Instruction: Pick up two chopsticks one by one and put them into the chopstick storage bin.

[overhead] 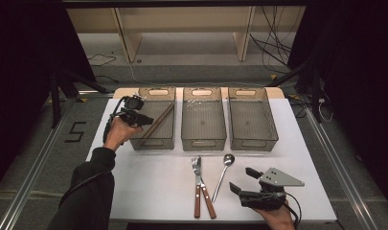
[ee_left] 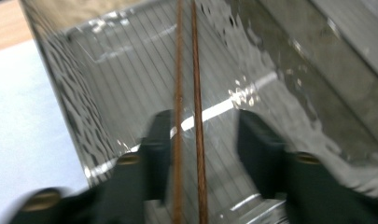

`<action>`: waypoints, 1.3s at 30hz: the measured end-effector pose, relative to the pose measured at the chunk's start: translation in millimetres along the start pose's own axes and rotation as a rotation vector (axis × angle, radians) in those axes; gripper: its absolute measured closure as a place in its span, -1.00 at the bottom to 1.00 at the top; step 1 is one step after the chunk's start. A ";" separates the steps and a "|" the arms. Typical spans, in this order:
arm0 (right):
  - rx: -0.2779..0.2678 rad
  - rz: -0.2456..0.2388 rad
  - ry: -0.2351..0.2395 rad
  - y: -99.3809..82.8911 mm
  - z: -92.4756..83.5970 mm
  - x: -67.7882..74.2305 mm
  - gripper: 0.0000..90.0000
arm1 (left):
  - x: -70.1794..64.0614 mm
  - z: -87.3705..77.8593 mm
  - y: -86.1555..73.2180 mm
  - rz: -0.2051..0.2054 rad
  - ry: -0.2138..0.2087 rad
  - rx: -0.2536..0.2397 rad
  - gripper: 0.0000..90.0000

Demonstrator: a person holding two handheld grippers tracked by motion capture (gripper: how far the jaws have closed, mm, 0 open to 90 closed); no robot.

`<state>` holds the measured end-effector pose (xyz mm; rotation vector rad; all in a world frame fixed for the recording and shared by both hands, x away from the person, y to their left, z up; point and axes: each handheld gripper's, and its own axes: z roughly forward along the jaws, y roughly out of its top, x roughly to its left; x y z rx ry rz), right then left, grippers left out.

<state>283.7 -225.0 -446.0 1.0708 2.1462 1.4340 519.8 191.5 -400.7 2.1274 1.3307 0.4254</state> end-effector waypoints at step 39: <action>0.021 -0.001 0.017 8.3 8.5 1.7 -0.47 | -56.5 -73.1 -93.3 0.024 -0.202 -0.243 -0.63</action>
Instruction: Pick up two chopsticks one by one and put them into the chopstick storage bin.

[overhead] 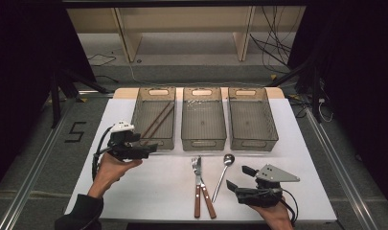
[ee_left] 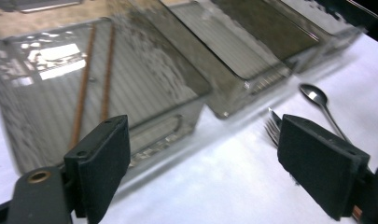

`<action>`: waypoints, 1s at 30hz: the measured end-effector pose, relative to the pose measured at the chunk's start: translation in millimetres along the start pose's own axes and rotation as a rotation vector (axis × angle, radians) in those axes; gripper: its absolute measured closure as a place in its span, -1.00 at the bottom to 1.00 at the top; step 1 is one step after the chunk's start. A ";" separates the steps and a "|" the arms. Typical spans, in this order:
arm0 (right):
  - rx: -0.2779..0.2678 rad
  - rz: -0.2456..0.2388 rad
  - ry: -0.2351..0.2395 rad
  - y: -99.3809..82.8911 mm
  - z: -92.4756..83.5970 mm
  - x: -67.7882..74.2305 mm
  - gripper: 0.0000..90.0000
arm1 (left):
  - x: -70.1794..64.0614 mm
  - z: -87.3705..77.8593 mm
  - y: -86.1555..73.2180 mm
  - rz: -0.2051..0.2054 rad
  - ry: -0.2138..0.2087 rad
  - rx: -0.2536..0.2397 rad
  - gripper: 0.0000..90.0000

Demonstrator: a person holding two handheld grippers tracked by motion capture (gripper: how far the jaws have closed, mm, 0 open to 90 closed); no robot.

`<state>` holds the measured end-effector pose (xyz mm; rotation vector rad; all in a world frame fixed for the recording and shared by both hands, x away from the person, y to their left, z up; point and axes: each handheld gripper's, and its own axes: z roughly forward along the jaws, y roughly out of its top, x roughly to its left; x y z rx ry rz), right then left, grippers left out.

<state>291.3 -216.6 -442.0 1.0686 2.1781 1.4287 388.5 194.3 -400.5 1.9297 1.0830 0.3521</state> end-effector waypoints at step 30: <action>0.116 -0.020 0.029 14.3 29.9 1.2 0.06 | -20.4 -20.5 -73.7 0.002 -0.079 -0.095 -0.65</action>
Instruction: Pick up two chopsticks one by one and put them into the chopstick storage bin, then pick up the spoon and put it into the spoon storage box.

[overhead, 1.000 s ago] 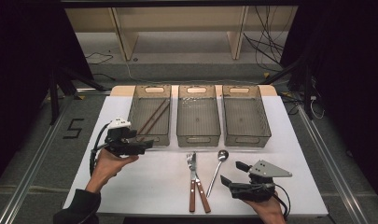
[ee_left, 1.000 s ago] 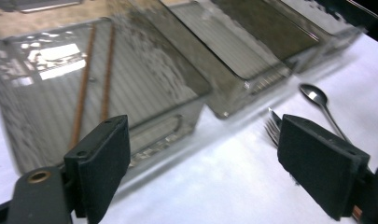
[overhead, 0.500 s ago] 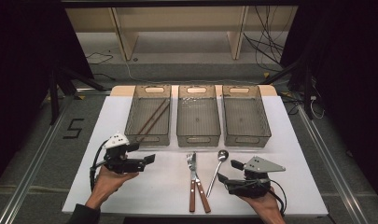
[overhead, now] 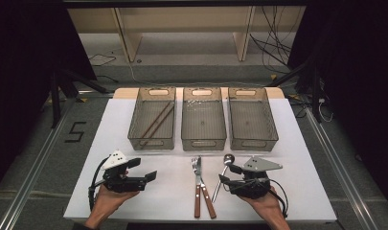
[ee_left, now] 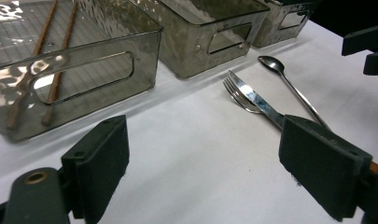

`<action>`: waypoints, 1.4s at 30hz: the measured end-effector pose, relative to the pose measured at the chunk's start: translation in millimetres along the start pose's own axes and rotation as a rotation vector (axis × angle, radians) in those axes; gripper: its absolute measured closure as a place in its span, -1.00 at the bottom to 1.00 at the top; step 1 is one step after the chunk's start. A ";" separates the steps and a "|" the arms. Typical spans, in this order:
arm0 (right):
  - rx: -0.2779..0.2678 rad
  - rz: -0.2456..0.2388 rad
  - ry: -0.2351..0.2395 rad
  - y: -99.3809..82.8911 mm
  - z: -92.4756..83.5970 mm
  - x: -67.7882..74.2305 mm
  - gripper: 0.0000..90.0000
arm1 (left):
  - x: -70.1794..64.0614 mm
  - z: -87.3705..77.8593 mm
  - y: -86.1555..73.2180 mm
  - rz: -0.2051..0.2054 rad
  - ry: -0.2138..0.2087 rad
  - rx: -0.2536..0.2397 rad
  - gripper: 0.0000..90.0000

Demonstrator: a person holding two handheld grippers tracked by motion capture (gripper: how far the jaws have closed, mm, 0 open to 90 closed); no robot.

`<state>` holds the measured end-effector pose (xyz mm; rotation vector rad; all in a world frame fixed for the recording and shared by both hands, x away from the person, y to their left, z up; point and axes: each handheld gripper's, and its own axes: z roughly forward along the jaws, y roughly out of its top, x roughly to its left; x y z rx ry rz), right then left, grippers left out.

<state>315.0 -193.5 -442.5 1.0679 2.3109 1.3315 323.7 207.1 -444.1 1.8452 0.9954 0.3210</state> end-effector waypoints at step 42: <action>0.246 -0.107 0.037 -2.1 55.9 18.7 1.00 | -8.9 -8.0 -8.7 0.011 0.003 -0.023 -0.65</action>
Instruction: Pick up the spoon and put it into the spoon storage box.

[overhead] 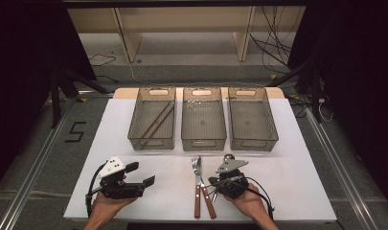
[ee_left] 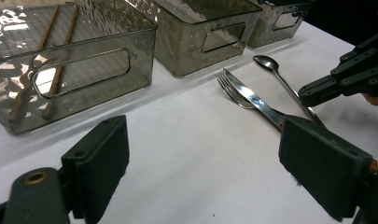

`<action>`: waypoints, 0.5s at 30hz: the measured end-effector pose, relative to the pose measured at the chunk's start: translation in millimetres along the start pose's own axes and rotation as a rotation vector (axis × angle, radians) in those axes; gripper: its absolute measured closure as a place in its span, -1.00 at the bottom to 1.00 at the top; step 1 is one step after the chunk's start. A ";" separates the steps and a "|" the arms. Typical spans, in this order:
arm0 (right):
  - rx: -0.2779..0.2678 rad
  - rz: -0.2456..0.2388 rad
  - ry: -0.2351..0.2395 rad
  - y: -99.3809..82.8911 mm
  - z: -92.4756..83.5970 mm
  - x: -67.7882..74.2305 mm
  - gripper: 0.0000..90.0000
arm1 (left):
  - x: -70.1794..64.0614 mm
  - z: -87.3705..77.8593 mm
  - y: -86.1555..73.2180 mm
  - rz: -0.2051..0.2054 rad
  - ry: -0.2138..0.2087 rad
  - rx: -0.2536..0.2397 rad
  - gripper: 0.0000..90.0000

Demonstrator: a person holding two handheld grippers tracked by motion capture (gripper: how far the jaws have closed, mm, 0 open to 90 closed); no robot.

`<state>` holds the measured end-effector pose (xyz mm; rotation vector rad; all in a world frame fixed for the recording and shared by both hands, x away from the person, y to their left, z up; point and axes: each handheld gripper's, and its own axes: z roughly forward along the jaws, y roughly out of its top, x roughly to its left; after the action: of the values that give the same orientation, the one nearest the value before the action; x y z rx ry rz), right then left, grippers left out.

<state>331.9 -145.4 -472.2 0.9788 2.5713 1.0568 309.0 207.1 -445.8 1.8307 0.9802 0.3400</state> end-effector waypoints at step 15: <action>0.094 -0.034 0.003 -6.4 7.7 4.0 1.00 | -5.8 2.4 -0.9 0.040 -0.002 0.013 -0.65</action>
<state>328.7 -141.9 -481.9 0.9522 2.6521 0.9368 306.3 201.5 -446.6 1.8644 0.9478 0.3572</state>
